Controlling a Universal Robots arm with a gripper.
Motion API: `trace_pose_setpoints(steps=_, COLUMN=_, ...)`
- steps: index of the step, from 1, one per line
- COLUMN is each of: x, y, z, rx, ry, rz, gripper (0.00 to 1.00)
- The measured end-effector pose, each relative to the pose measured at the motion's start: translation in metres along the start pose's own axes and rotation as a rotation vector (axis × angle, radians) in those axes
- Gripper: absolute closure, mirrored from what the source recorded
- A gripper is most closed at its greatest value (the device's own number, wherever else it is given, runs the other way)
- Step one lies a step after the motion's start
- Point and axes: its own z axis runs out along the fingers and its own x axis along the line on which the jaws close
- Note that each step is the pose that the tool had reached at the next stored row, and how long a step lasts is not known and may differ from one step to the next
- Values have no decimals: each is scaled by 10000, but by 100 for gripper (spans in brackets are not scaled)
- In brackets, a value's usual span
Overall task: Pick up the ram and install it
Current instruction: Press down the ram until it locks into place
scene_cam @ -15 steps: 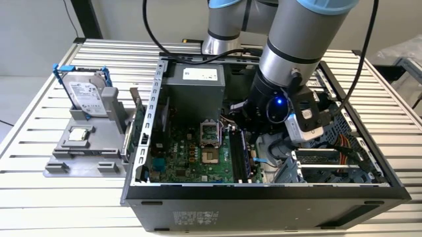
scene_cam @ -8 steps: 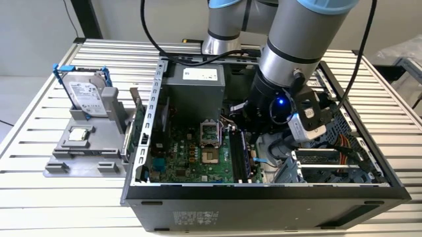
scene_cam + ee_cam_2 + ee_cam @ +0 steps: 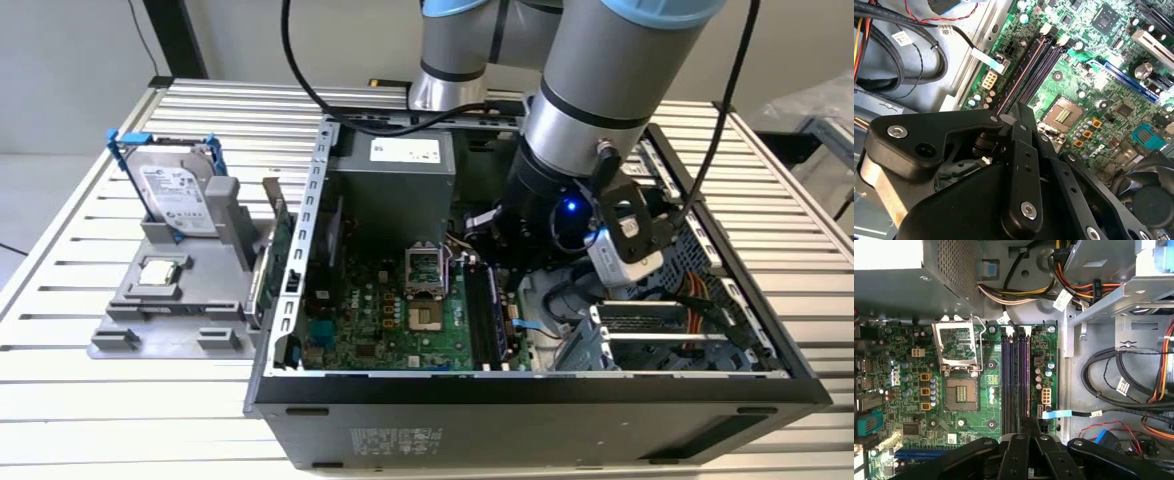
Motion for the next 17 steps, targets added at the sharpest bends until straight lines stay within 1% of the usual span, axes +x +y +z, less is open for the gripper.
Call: trace_pose_setpoints(steps=17, x=0, y=0, z=0, rx=41, ry=15, rz=-1092, gripper=100)
